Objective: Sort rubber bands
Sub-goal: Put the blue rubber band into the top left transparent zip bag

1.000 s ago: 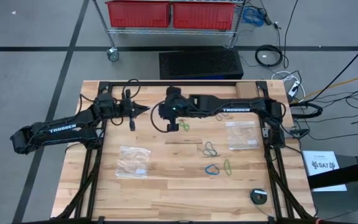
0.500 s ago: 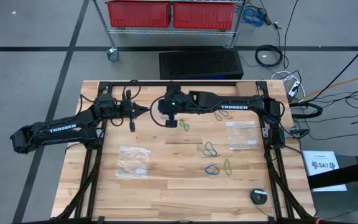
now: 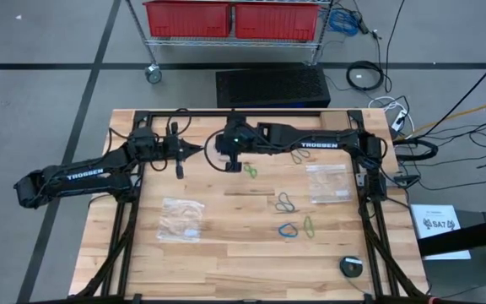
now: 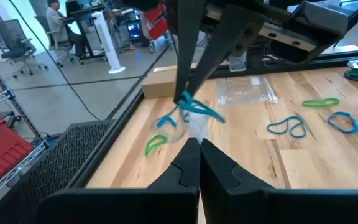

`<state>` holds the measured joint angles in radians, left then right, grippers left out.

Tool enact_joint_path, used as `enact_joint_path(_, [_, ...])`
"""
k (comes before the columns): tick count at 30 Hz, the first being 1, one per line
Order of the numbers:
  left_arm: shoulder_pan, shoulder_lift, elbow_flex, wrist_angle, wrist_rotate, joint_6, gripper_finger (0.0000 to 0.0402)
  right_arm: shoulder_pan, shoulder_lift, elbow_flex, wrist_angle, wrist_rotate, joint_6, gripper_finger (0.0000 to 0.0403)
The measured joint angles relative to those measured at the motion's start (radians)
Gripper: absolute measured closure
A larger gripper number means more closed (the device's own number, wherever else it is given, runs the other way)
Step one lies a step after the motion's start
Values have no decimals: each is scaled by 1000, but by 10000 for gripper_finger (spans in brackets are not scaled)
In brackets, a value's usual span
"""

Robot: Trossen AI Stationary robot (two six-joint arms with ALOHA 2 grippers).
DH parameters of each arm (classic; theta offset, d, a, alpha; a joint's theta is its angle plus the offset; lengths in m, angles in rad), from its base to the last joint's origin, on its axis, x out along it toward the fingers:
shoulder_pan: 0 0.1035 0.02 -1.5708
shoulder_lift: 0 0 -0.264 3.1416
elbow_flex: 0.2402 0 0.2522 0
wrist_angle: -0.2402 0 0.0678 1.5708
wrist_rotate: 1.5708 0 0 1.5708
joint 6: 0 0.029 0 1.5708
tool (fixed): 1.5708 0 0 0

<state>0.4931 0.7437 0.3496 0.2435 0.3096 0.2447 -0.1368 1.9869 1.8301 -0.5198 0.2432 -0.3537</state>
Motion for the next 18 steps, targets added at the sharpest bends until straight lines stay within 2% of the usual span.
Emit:
enact_joint_path(8, [0,0,0,-4,0,0,402,0,-6,64,-40,56,-17,403])
enact_joint_path(12, [0,0,0,-7,-1,0,402,9,-6,75,-46,124,-42,403])
enact_joint_path(18, [0,0,0,-7,-14,-1,401,26,-6,77,-58,123,-28,403])
